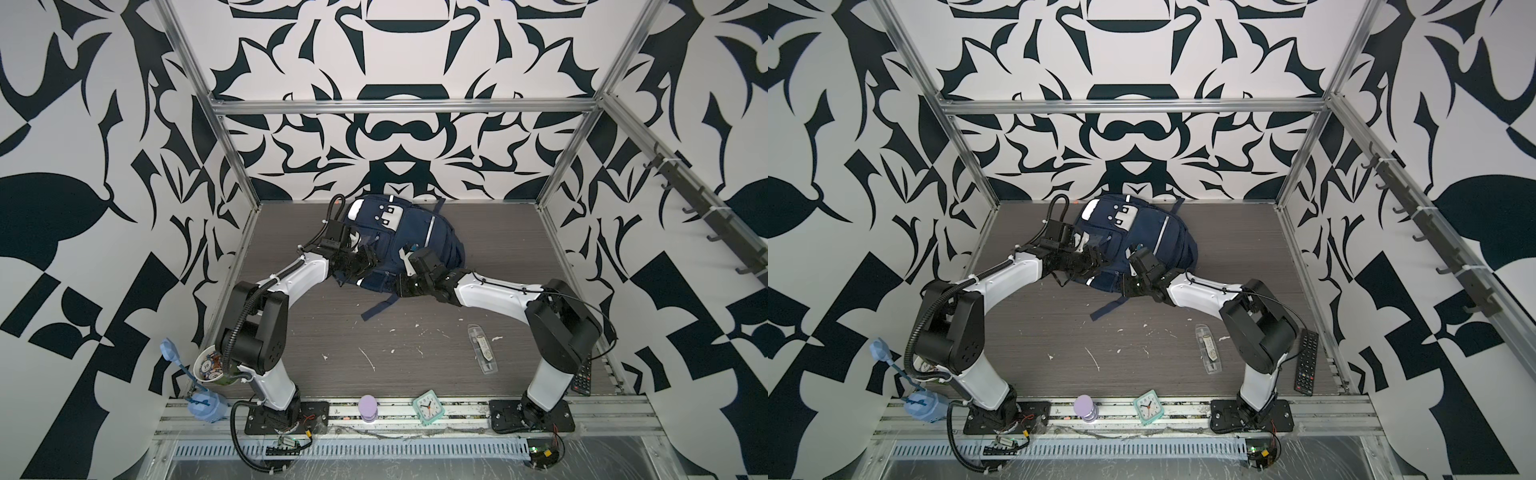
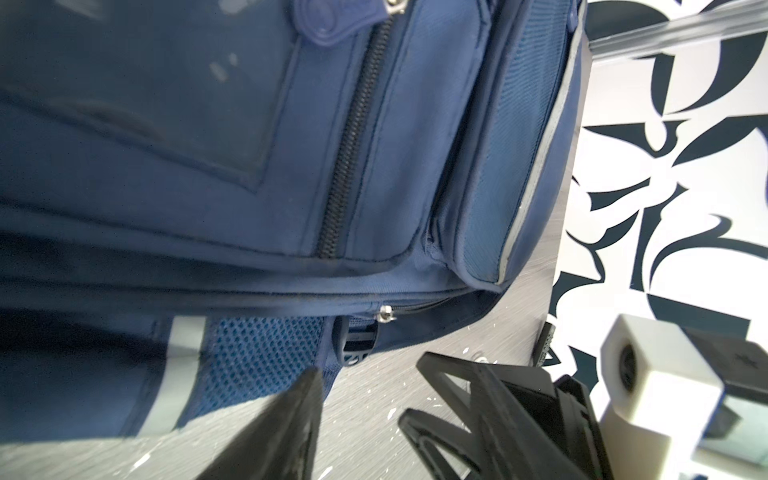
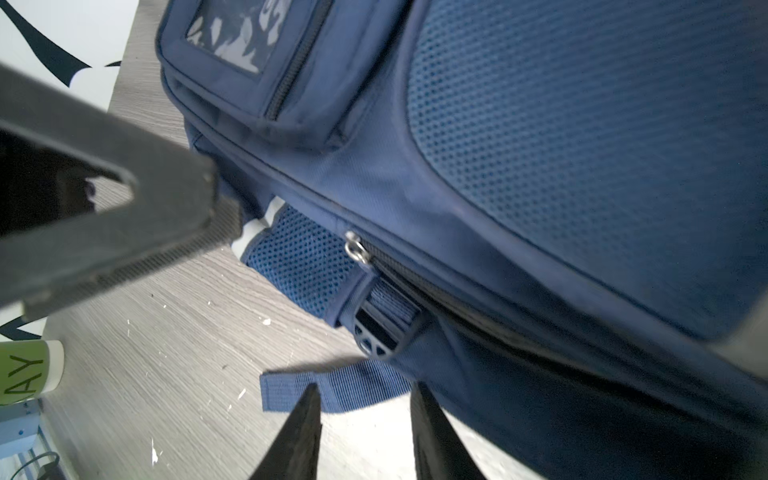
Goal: Pack books, pencil case, and school supplies into a backpack
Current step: Zip the student bag at the top-center of the table.
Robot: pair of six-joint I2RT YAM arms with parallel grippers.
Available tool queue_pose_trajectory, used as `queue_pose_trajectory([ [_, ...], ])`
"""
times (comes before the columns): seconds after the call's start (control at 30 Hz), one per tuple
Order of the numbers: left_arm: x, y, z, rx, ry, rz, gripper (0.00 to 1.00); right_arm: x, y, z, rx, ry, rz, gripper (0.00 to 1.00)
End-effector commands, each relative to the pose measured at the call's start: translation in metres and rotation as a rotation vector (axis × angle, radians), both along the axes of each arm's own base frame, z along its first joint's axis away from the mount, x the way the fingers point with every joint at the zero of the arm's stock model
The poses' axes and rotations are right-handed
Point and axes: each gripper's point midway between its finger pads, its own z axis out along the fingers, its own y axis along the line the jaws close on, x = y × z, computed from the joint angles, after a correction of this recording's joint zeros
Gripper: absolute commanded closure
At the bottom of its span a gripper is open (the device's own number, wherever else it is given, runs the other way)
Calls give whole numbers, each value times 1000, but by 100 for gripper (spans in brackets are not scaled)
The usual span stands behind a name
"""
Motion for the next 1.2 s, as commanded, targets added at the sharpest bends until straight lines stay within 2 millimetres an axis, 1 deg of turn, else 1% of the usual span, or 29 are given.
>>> queue_pose_trajectory([
  [0.0,7,3,1,-52,2,37,43,16,21,29,90,-64,12,63],
  [0.17,11,11,-5,-45,13,64,48,24,31,24,96,-51,16,64],
  [0.47,11,16,-17,-38,41,72,49,33,39,9,81,-18,0,66],
  [0.63,8,16,-21,-40,51,68,49,34,37,2,75,-10,-17,67],
  [0.87,3,17,-39,-37,84,69,50,38,38,-13,83,-20,-33,67],
  [1.17,0,18,-48,-30,92,71,50,47,33,-17,95,-87,-72,69],
])
